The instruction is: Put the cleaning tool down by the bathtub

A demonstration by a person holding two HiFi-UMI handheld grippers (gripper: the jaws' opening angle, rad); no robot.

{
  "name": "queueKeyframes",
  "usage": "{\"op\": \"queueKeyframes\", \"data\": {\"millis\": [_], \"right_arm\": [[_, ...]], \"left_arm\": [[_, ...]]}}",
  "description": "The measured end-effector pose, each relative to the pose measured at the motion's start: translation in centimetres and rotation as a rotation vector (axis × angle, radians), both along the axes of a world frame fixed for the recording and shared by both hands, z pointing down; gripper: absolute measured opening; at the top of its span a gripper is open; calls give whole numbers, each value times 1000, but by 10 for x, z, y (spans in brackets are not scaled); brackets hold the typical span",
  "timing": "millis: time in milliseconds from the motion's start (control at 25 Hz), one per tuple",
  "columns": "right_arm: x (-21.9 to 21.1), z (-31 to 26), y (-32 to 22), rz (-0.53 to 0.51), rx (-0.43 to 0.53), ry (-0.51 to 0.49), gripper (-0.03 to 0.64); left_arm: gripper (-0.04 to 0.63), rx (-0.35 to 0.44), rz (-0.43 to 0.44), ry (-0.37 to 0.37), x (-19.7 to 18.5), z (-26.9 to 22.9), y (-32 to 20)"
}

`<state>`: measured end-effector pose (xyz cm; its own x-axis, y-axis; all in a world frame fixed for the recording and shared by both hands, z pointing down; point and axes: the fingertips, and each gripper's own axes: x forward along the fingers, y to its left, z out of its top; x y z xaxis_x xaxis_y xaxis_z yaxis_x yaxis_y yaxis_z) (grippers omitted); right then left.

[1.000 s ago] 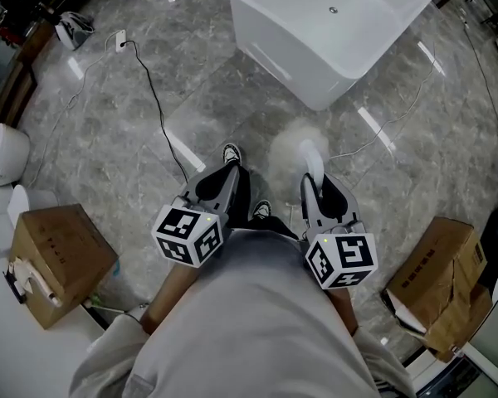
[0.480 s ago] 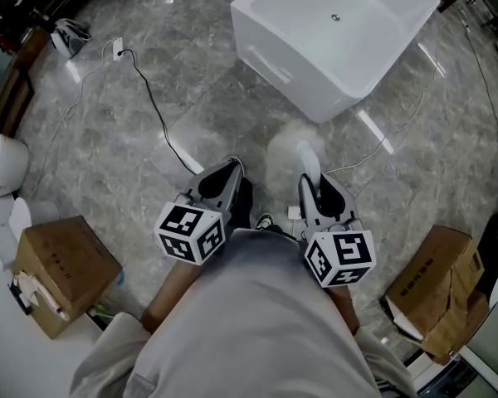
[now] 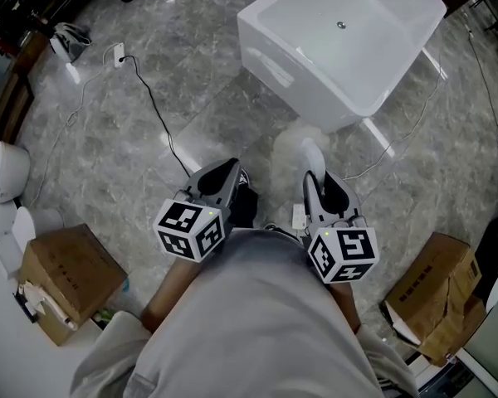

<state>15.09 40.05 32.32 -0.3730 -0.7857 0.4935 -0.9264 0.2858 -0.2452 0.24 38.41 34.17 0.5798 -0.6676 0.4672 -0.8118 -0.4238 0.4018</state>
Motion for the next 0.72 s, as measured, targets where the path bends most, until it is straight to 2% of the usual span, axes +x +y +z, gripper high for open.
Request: {"op": "queueKeyframes", "data": {"millis": [400,560,720], "right_arm": [[-44,-15,-64,-1,41,17,83],[-64,-14,-84,4,59,23,83],[-77,-12,-97,22,63,17,83]], "left_arm": [[9,35,-5,21,-46,-10,-59],[9,59,-14,61,-64,-13,-82],[9,66,5,44,-77,-11,-97]]}}
